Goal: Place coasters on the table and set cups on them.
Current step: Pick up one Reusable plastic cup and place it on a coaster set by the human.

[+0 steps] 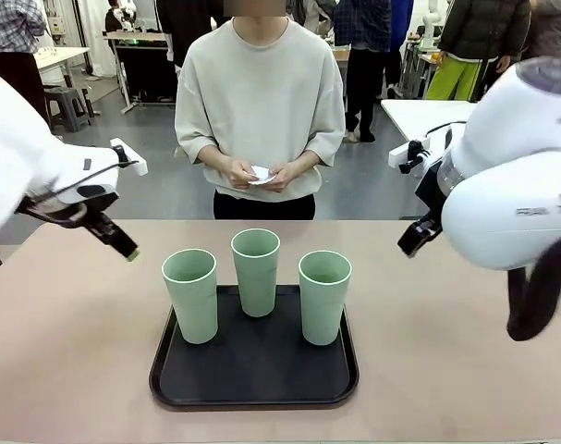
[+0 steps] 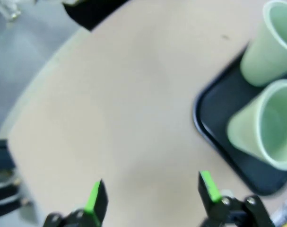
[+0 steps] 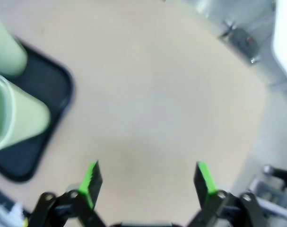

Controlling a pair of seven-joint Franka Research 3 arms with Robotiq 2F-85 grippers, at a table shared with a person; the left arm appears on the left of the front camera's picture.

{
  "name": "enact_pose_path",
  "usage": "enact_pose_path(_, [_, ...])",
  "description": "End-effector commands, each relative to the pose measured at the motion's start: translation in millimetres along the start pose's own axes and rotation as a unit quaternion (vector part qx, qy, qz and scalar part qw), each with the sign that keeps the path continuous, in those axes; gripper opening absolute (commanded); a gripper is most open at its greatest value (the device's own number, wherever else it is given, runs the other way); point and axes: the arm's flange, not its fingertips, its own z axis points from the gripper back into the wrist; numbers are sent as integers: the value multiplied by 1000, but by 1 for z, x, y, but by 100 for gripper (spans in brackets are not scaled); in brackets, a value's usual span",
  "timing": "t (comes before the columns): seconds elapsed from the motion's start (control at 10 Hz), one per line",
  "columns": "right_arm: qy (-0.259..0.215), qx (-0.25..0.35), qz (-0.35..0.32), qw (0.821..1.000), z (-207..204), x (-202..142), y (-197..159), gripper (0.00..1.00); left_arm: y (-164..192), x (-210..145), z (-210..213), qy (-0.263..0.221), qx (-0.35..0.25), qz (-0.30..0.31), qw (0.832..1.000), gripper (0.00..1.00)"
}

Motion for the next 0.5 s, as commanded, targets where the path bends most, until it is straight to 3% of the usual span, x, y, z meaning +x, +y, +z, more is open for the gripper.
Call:
enact_pose_path(0.0, [59, 9, 21, 998, 54, -33, 48, 100, -29, -43, 56, 66, -51, -25, 996, 100])
enact_pose_path(0.2, [98, 5, 30, 995, 69, -67, 83, 100, -47, -70, 88, 97, -58, -6, 994, 100])
enact_pose_path(0.3, [97, -43, 39, 994, 62, -71, 83, 100, -50, -77, 86, 88, -11, 22, 996, 100])
enact_pose_path(0.4, [84, -5, 34, 996, 75, -43, 63, 100, -35, -41, 78, 88, -54, -22, 994, 100])
